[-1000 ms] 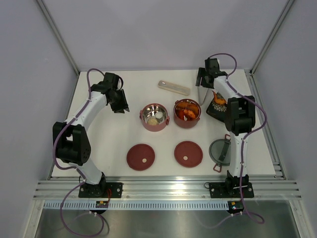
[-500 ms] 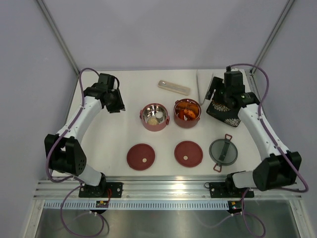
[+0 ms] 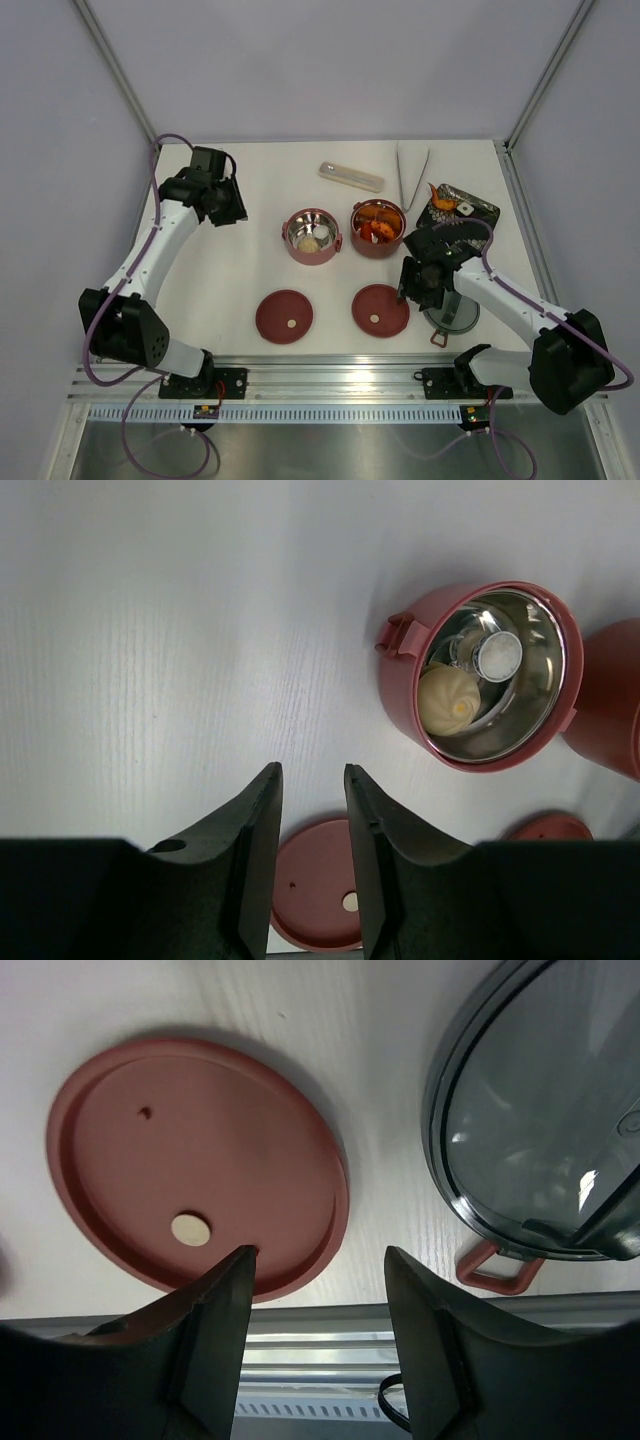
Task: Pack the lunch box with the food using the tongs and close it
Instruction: Pick up the box lid from the center of the board.
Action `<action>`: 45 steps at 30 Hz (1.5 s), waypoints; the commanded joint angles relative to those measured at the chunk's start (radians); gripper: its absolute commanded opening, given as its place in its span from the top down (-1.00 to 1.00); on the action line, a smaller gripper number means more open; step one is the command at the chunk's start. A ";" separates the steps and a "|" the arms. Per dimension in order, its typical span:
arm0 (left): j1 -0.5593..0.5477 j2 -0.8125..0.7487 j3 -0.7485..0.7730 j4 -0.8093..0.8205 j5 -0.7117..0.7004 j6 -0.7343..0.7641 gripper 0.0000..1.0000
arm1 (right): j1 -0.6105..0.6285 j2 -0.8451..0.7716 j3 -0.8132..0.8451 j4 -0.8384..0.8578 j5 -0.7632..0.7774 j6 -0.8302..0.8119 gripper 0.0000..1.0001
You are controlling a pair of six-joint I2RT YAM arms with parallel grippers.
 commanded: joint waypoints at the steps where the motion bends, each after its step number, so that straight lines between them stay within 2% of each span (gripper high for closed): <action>1: -0.006 -0.065 -0.047 -0.012 -0.037 0.017 0.29 | 0.009 0.015 -0.040 0.032 -0.033 0.067 -0.24; 9: -0.022 -0.119 -0.187 -0.024 -0.022 -0.023 0.28 | 0.009 0.115 -0.102 0.149 -0.084 0.078 -0.23; 17: -0.052 -0.179 -0.276 -0.044 0.013 -0.066 0.28 | 0.009 0.187 -0.068 0.189 -0.049 0.071 -0.07; 18: -0.058 -0.183 -0.291 -0.052 0.015 -0.074 0.28 | 0.009 0.191 -0.067 0.193 -0.049 0.070 0.05; 21: -0.064 -0.213 -0.325 -0.058 0.015 -0.087 0.21 | 0.009 0.207 -0.068 0.212 -0.050 0.063 0.22; 24: -0.065 -0.236 -0.342 -0.060 0.051 -0.098 0.11 | 0.009 0.215 -0.068 0.220 -0.050 0.054 0.54; 25: -0.065 -0.239 -0.348 -0.060 0.056 -0.100 0.10 | 0.009 0.215 -0.068 0.220 -0.049 0.054 0.74; 28: -0.065 -0.240 -0.353 -0.055 0.056 -0.104 0.10 | 0.009 0.190 -0.071 0.206 -0.047 0.046 0.98; 31: -0.065 -0.237 -0.359 -0.040 0.048 -0.104 0.05 | 0.009 0.135 -0.059 0.145 -0.049 0.025 1.00; 32: -0.065 -0.233 -0.368 -0.034 0.050 -0.101 -0.05 | 0.009 0.083 -0.053 0.103 -0.047 0.020 1.00; 34: -0.065 -0.204 -0.373 -0.029 0.050 -0.098 -0.10 | 0.010 0.028 -0.016 0.025 -0.044 0.011 1.00; 38: -0.065 -0.196 -0.420 -0.009 0.071 -0.109 -0.25 | 0.010 -0.089 0.116 -0.101 0.017 -0.003 1.00; 42: -0.076 -0.191 -0.454 -0.007 0.091 -0.114 -0.37 | 0.010 -0.089 0.283 -0.152 0.094 -0.020 1.00; 45: -0.110 -0.170 -0.475 -0.003 0.090 -0.130 -0.39 | 0.003 -0.013 0.395 -0.139 0.164 -0.041 1.00</action>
